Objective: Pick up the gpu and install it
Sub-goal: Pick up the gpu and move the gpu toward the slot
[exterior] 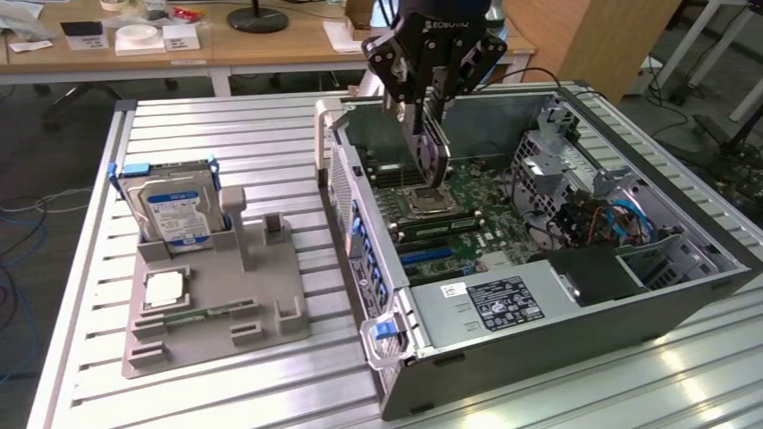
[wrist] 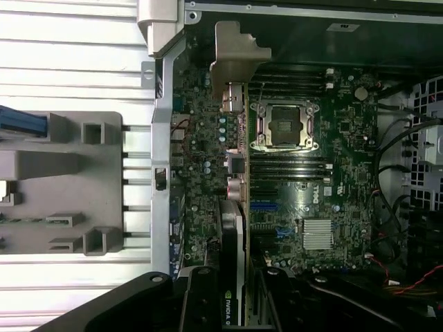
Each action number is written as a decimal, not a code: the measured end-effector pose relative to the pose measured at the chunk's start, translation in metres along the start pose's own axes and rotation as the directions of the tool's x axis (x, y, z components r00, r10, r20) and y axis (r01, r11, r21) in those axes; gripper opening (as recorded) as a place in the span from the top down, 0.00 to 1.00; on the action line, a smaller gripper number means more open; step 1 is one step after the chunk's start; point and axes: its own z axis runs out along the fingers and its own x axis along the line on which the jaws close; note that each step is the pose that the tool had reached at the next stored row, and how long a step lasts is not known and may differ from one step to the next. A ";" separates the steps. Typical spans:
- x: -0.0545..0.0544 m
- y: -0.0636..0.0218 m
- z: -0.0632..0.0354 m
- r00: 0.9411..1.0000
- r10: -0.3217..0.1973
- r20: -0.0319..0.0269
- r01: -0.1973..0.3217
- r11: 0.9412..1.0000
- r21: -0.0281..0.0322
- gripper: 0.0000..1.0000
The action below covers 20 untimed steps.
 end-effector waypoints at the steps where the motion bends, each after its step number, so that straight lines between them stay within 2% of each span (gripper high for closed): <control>1: -0.001 0.0001 0.0000 1.000 0.000 0.000 0.000 1.000 0.000 0.73; 20: -0.023 0.0027 0.0015 1.000 0.000 0.000 0.000 1.000 0.000 0.73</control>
